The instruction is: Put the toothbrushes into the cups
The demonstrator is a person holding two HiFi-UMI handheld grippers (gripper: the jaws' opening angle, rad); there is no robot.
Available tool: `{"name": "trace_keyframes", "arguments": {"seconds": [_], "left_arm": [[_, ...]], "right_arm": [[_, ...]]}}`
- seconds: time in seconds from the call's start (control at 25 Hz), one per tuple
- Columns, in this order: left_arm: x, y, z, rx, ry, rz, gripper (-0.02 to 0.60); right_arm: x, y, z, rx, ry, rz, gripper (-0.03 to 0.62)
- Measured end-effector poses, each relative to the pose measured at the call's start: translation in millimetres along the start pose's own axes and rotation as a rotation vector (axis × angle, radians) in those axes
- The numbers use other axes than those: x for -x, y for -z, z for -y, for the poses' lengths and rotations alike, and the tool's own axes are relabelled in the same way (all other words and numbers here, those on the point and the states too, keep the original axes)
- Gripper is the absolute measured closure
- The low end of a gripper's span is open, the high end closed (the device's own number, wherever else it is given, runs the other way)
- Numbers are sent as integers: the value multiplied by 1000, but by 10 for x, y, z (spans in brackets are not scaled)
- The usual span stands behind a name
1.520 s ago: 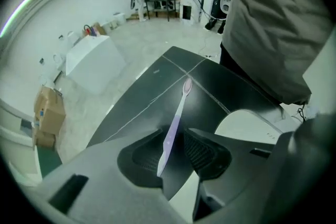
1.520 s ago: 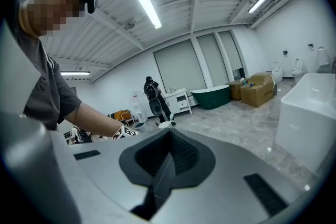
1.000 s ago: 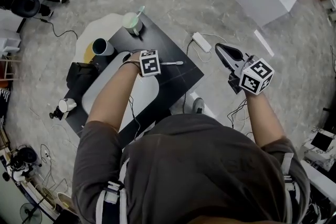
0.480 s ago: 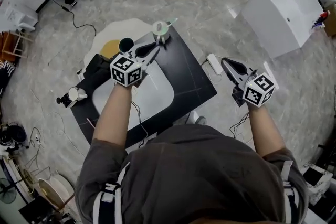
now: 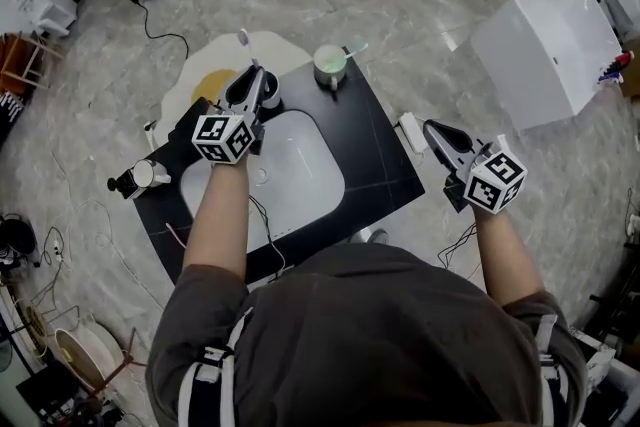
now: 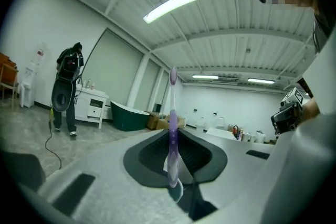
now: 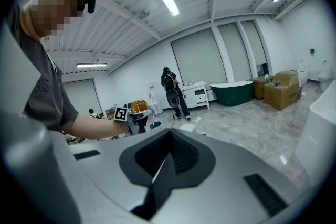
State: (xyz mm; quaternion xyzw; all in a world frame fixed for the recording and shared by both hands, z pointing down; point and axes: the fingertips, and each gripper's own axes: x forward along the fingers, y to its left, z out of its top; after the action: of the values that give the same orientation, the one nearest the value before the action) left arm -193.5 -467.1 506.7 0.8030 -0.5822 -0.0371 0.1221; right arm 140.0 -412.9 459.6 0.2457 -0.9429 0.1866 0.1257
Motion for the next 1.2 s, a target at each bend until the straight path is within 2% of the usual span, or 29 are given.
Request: {"name": "trace_keyframes", "arguments": {"seconds": [0.52,0.6,0.72,0.88,1.08,1.2], "left_arm": [[136,507,-215,-39,-72,-54,528],[157,575,-210,-39,-63,-72,498],[182,646,-177,-35,-42,-98,469],[226,541,-62,-24,1,-81,468],[320,372,194,-31,110,-68,471],[391,309,363,-24,189,-77,525]], "right_arm": [[-333,-7,-155,23,-22,-38,602],[-358,-13,-187,24,-20,-40,602],[-379,-34,-236,23,-8,-38,602],[-389,-84,-286,22,20,-25,602],[-367,-184,-296,-4,93,42,602],[-320,-239,-316,-15,148,85,602]]}}
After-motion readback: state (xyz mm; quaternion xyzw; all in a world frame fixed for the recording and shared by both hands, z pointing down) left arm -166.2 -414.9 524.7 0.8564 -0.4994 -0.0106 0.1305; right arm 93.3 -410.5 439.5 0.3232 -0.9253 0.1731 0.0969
